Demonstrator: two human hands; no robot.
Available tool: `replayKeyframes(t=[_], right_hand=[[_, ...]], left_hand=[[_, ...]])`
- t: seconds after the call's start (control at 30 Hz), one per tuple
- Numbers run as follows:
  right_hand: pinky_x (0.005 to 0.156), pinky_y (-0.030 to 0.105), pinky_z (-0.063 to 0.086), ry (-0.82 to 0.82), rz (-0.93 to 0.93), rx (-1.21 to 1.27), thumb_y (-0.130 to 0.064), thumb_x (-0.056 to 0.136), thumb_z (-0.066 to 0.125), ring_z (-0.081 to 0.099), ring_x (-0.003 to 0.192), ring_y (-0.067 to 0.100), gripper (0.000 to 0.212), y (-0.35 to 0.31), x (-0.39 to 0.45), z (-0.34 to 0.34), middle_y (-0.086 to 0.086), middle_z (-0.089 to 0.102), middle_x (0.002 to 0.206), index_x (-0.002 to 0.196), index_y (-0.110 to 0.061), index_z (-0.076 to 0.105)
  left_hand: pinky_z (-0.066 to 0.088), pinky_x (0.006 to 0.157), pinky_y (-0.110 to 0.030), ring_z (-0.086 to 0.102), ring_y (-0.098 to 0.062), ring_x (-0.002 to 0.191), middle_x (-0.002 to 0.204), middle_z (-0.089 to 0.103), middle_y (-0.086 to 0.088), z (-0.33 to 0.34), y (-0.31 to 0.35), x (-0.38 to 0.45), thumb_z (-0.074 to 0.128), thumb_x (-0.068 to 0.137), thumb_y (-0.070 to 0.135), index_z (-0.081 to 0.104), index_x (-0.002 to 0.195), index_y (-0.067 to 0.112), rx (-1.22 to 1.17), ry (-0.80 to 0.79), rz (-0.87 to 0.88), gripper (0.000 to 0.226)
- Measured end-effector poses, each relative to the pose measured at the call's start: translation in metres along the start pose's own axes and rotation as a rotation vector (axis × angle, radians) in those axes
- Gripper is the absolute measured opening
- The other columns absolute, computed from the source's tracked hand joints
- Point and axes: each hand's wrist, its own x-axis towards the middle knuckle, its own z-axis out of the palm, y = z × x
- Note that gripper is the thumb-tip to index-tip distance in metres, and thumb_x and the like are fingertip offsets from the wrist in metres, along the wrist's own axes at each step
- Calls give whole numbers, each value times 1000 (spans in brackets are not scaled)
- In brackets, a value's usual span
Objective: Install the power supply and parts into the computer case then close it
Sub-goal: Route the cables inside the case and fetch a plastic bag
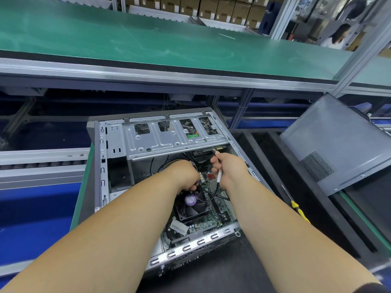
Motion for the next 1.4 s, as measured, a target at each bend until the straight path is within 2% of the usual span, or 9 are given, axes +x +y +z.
replayKeyframes(t=[0.23, 0.37, 0.47, 0.53, 0.6, 0.7, 0.9, 1.07, 1.4], right_hand=[[39, 20, 29, 26, 36, -88, -12, 102, 50, 30, 35, 7, 28, -2, -1, 1, 3, 51, 58, 75, -5, 56], [38, 19, 27, 47, 13, -107, -13, 101, 52, 30, 37, 7, 26, 0, 1, 1, 1, 55, 61, 76, -7, 57], [49, 25, 31, 77, -4, -279, -22, 102, 52, 31, 47, 12, 37, -1, 3, 3, 2, 50, 60, 69, -8, 59], [56, 30, 35, 115, -97, -482, -29, 100, 57, 40, 53, 16, 34, 2, 3, 4, 2, 50, 60, 76, -6, 63], [61, 29, 37, 120, -240, -555, -24, 97, 61, 51, 63, 13, 15, 6, 3, 2, -1, 60, 66, 93, -10, 60], [55, 24, 32, 159, -356, -643, -22, 99, 57, 54, 65, 13, 11, 11, 2, -7, -3, 63, 65, 91, -14, 59], [54, 28, 32, 48, -165, -563, -27, 105, 41, 40, 50, 18, 39, 3, 3, 2, 2, 49, 54, 75, -13, 62], [47, 25, 16, -113, -5, -358, -25, 107, 35, 16, 31, 8, 36, -1, 0, -1, -4, 28, 41, 83, -7, 55], [47, 27, 15, -95, 34, -349, -26, 105, 37, 14, 34, 10, 37, -3, 3, -4, -3, 27, 39, 72, -12, 46]], left_hand=[[38, 59, -27, 52, -27, 70, 82, 63, -15, 0, -2, 1, 48, 94, 5, 60, 86, 4, -5, -15, -5, 15], [40, 70, -32, 52, -27, 72, 83, 64, -15, 1, -1, 1, 48, 93, 6, 61, 87, 5, -4, -20, -12, 14], [40, 71, -33, 53, -26, 73, 83, 66, -15, 0, -1, 0, 49, 91, 6, 62, 88, 5, -31, -10, -25, 13], [41, 69, -31, 54, -26, 71, 82, 66, -15, -1, -2, -1, 49, 90, 6, 63, 88, 3, -63, 0, -47, 14], [41, 60, -25, 56, -24, 64, 79, 66, -15, -2, -2, -1, 50, 89, 6, 64, 83, 2, -87, 8, -60, 15], [40, 48, -21, 57, -18, 52, 74, 65, -13, -2, -1, -2, 57, 87, 8, 61, 78, 2, -154, 31, -54, 12], [38, 44, -17, 52, -7, 39, 57, 56, 1, -3, 2, -6, 70, 81, 17, 62, 74, 12, -333, -58, -86, 12], [33, 46, -16, 44, -5, 41, 50, 46, 5, -3, 4, -9, 71, 84, 22, 55, 69, 15, -303, -181, -135, 23], [33, 47, -16, 44, -5, 43, 57, 47, 4, 1, 6, -10, 69, 88, 26, 54, 71, 15, -238, -197, -98, 25]])
